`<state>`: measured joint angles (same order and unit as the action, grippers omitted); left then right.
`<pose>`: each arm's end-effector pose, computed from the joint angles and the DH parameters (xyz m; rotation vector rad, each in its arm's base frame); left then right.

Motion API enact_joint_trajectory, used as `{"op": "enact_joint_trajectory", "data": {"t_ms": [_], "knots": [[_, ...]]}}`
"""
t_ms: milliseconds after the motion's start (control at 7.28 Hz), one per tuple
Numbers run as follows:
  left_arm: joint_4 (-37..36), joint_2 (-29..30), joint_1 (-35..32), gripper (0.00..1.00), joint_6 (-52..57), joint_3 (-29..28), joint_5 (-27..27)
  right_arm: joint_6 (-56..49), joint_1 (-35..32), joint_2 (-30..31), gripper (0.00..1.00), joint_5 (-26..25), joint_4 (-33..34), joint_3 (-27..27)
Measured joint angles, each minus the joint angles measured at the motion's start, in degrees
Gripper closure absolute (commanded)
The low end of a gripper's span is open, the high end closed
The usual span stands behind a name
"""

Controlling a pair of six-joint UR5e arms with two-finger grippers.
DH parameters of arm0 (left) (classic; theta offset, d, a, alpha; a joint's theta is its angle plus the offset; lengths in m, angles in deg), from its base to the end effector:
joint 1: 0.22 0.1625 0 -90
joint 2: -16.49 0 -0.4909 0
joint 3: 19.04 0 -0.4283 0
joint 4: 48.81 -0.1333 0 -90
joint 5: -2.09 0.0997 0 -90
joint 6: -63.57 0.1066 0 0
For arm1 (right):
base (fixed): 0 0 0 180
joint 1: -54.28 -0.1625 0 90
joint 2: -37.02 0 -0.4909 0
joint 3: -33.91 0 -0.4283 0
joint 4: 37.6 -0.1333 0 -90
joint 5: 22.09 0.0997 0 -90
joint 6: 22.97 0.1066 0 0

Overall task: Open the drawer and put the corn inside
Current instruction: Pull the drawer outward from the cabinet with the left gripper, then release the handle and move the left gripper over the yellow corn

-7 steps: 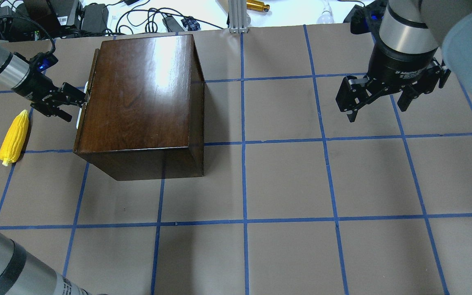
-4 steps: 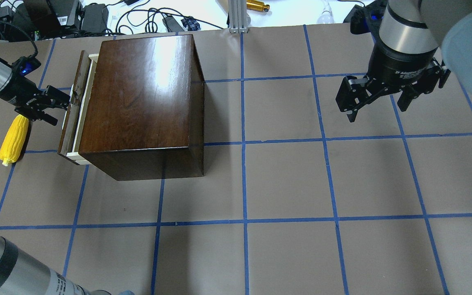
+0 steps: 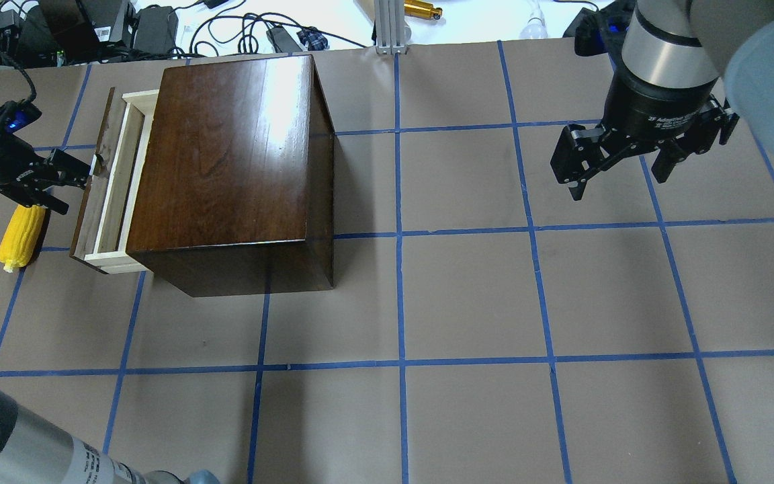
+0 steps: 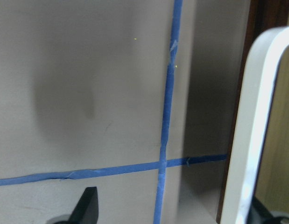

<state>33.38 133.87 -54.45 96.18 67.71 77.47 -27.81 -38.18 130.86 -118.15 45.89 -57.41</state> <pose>0.2694 -0.6481 0.2963 0.1273 -2.7670 -0.1288 0.1428 -0.4814 0.5584 0.1988 -3.0289 -0.1090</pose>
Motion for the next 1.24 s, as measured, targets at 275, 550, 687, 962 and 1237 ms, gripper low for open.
{"op": "enact_joint_trajectory", "data": {"t_ms": [275, 550, 687, 962, 1237], "knots": [[-0.12, -0.18, 1.3, 0.0, 0.13, -0.03, 0.04, 0.0, 0.0, 0.01, 0.0, -0.01, 0.0, 0.0], [-0.24, -0.56, 1.72, 0.0, 0.36, -0.07, 0.19, 0.0, 0.0, -0.03, 0.0, -0.01, 0.0, 0.0], [-0.27, -0.91, 1.84, 0.0, 0.39, -0.08, 0.51, 0.0, 0.0, -0.01, 0.0, -0.01, 0.0, 0.0], [-0.28, -1.33, 2.11, 0.0, 0.36, -0.04, 0.7, 0.0, 0.0, 0.0, 0.0, 0.03, 0.0, 0.0], [-0.34, -1.44, 2.55, 0.0, 0.45, -0.05, 0.77, 0.0, 0.0, -0.01, 0.0, 0.0, 0.0, 0.0]]}}
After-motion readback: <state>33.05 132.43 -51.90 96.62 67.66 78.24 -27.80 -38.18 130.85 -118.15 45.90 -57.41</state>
